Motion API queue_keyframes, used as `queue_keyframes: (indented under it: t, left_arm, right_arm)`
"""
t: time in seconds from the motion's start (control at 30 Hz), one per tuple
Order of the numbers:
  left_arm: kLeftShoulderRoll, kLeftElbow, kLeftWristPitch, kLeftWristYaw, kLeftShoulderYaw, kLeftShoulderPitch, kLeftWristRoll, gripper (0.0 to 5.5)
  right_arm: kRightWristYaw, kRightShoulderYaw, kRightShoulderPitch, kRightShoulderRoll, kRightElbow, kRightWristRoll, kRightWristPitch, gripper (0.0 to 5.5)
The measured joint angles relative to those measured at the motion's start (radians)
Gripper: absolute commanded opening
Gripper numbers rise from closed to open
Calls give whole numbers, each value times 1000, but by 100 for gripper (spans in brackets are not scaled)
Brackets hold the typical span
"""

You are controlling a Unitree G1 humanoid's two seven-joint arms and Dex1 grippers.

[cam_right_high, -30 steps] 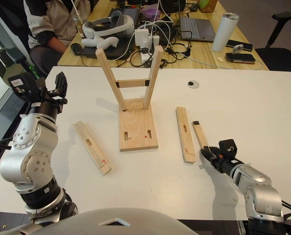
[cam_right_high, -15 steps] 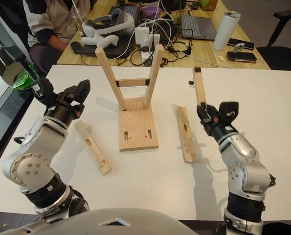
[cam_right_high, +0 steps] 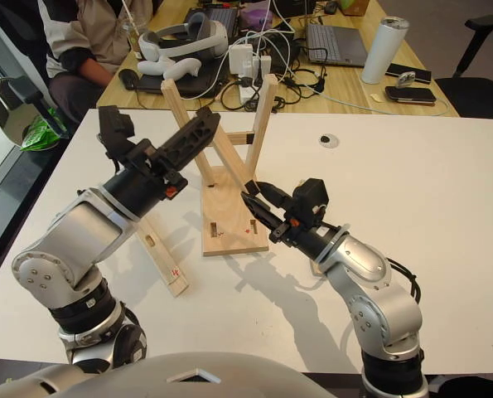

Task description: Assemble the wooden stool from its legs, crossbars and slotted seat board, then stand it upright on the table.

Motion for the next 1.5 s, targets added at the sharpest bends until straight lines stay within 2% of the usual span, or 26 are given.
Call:
queue_keyframes:
  t: [0.23,0.4,1.13,1.27,1.5]
  left_arm:
    - [140,22,-58,8,-87,41,19,312]
    - [195,22,-105,4,-111,53,3,312]
    - [274,52,-226,29,-204,64,-49,312]
    - [275,58,-253,29,-199,62,-62,244]
    - [303,34,-274,-1,-209,63,-135,164]
  right_arm:
    - [-50,19,0,6,5,-47,-31,129]
    - [-91,19,-2,12,33,-95,-55,129]
    - [-14,77,-19,3,-15,-13,-61,129]
    - [8,95,5,-23,-17,-6,-61,129]
    - [28,99,5,-51,-16,-27,-84,129]
